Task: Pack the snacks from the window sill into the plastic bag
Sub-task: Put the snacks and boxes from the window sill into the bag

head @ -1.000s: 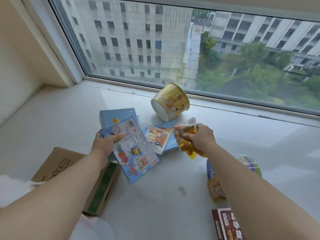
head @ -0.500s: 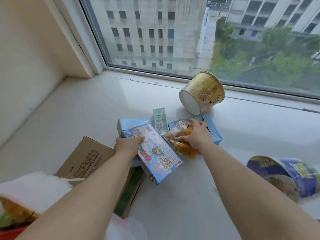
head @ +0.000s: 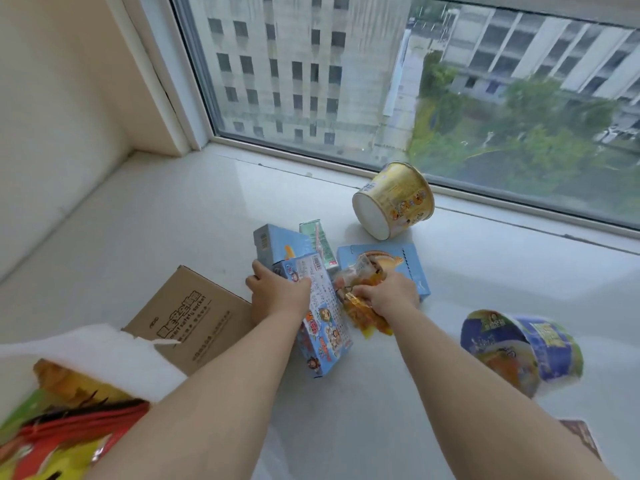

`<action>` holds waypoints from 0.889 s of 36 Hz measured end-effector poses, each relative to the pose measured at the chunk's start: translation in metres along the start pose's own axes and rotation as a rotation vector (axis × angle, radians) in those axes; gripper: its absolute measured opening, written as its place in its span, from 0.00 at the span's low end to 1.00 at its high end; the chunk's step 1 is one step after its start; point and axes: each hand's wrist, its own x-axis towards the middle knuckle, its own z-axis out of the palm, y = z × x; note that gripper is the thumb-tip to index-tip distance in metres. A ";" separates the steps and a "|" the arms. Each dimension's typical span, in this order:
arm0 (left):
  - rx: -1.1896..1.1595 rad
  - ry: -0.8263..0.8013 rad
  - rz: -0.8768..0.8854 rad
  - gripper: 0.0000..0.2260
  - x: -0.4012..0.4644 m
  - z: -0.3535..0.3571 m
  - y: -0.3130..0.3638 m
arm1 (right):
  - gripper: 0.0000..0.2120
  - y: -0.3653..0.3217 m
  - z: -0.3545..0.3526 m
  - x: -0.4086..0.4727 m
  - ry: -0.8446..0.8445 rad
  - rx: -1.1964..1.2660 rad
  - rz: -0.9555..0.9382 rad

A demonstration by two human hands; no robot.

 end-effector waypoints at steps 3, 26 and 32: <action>-0.032 0.008 0.046 0.38 -0.017 -0.010 0.002 | 0.23 0.004 -0.018 -0.019 0.030 0.121 0.001; -0.526 0.052 0.367 0.28 -0.186 -0.157 -0.017 | 0.12 0.016 -0.076 -0.265 0.097 0.850 -0.152; -0.538 0.062 0.481 0.29 -0.197 -0.211 -0.055 | 0.13 0.007 -0.050 -0.326 0.084 0.894 -0.140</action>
